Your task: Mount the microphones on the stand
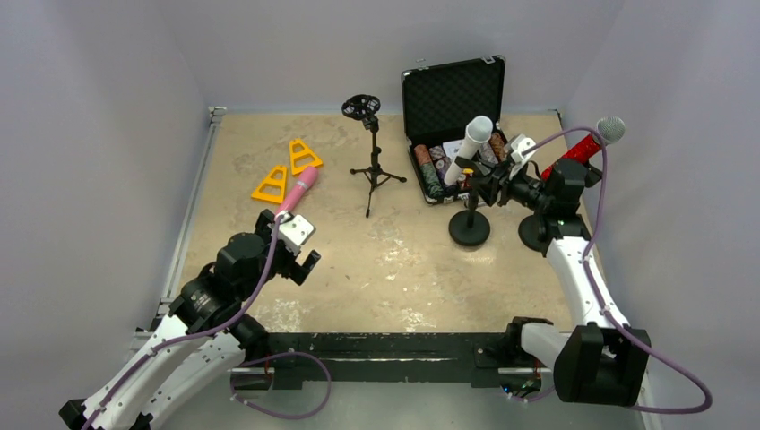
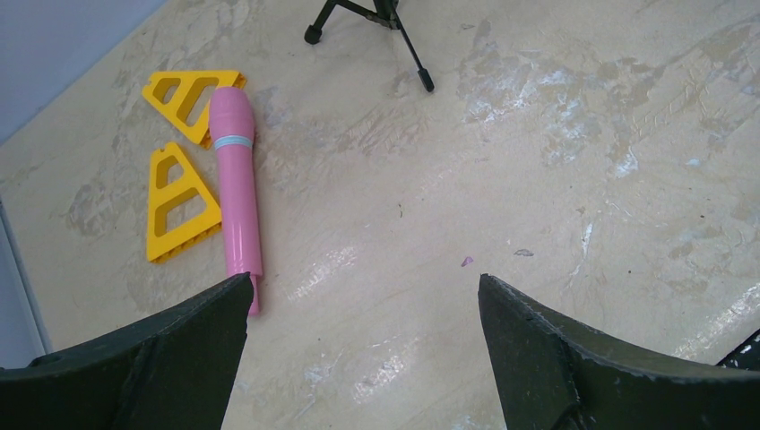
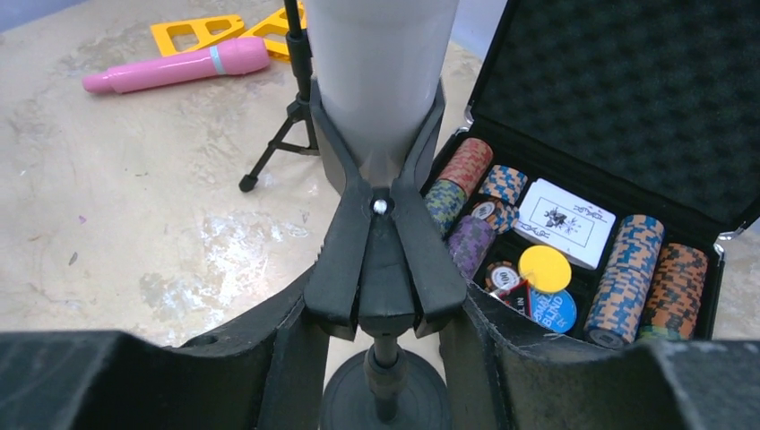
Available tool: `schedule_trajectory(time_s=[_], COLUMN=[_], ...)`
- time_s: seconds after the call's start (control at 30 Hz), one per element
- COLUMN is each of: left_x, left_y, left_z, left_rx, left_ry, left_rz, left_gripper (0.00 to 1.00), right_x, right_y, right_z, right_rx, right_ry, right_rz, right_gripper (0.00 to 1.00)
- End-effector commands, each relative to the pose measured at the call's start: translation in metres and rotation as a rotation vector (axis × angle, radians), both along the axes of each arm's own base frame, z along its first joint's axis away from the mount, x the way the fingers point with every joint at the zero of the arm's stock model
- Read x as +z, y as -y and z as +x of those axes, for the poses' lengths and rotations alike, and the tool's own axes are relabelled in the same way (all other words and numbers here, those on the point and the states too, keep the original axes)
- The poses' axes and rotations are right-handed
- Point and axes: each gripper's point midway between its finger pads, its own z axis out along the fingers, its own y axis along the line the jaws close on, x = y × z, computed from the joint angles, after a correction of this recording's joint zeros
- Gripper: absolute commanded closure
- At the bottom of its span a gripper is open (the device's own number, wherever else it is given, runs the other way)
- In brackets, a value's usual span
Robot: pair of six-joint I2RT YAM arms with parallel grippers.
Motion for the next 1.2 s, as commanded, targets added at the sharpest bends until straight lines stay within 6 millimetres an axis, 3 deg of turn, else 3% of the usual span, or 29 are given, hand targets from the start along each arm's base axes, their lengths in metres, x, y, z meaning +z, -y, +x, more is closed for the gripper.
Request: schedule_trajectory(time_s=[0.0, 0.2, 0.33, 0.47, 0.83, 1.17], left_x=[0.007, 0.008, 0.009, 0.01, 0.013, 0.015], left_y=[0.003, 0.003, 0.002, 0.002, 0.001, 0.004], left_z=[0.004, 0.003, 0.003, 0.002, 0.0, -0.001], left_rx=[-0.01, -0.012, -0.011, -0.013, -0.013, -0.026], left_ry=[0.037, 0.04, 0.042, 0.044, 0.059, 0.059], left_rz=[-0.011, -0.015, -0.019, -0.021, -0.037, -0.046], left_gripper=[0.01, 0.01, 0.01, 0.01, 0.01, 0.01], right_x=[0.023, 0.01, 0.01, 0.016, 0.021, -0.002], right_y=[0.002, 0.006, 0.012, 0.023, 0.043, 0.057], right_z=[-0.007, -0.014, -0.022, -0.029, -0.059, -0.107], right_rx=[-0.018, -0.038, -0.062, -0.108, -0.171, -0.218], right_ry=[0.091, 0.059, 0.046, 0.054, 0.02, -0.033], right_rz=[-0.007, -0.015, -0.027, -0.041, -0.116, -0.197], right_gripper=[0.51, 0.45, 0.28, 0.18, 0.11, 0.1])
